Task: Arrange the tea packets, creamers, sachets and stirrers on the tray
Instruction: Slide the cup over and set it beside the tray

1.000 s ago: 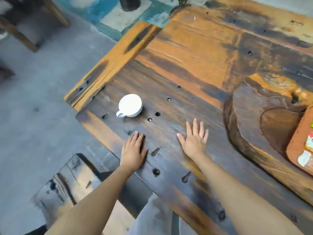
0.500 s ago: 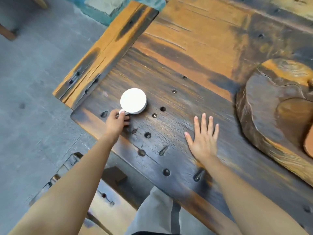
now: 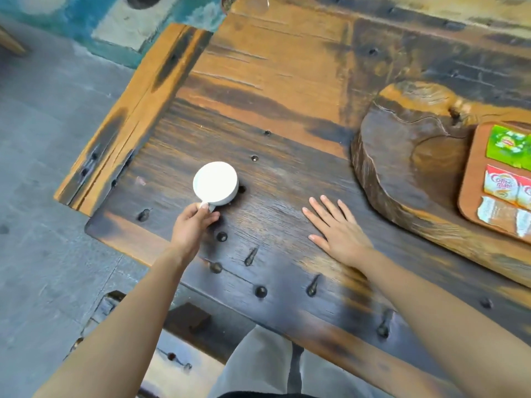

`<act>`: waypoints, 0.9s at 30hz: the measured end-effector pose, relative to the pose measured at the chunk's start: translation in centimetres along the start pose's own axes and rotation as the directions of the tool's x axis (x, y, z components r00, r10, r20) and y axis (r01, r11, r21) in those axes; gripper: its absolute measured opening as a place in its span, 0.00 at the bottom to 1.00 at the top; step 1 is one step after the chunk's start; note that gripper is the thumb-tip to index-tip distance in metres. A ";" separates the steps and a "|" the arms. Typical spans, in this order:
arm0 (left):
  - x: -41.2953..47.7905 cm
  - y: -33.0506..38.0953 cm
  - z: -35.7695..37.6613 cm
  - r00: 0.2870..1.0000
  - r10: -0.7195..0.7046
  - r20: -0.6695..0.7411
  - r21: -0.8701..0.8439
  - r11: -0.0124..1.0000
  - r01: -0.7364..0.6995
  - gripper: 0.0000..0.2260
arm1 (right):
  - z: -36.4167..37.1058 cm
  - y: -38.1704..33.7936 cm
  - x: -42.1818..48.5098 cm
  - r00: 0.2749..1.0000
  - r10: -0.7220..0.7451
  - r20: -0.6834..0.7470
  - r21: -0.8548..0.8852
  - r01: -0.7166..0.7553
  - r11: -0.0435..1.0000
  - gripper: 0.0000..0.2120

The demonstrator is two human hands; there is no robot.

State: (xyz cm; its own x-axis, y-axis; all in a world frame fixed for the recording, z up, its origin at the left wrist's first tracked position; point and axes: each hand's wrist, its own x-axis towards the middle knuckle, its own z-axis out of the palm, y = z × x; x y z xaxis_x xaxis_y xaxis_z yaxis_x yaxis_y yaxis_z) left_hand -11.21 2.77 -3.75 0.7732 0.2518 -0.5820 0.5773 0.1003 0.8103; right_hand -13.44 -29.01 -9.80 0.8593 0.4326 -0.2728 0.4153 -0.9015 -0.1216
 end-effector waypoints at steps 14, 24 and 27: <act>-2.6 4.3 13.9 0.876 0.018 0.481 0.142 0.985 -0.097 0.11 | 2.6 2.3 -9.5 0.944 0.323 -0.065 0.141 -0.312 0.940 0.26; -4.3 6.0 24.9 0.702 0.021 0.712 0.189 0.957 -0.220 0.12 | 3.6 -0.1 -11.7 0.711 0.697 -0.091 0.300 -0.648 0.700 0.25; -4.2 6.0 27.5 0.694 0.025 0.720 0.207 0.946 -0.249 0.11 | 3.9 0.0 -11.7 0.717 0.687 -0.119 0.284 -0.639 0.715 0.25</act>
State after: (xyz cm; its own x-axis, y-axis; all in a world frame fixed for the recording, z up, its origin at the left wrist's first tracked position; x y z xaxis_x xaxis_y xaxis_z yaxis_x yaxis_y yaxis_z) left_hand -3.71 -24.16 1.70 0.7397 -0.5158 -0.4322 0.4077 -0.1674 0.8976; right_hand -24.65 -34.12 -10.30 0.9367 -0.3083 -0.1660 -0.3365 -0.9235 -0.1841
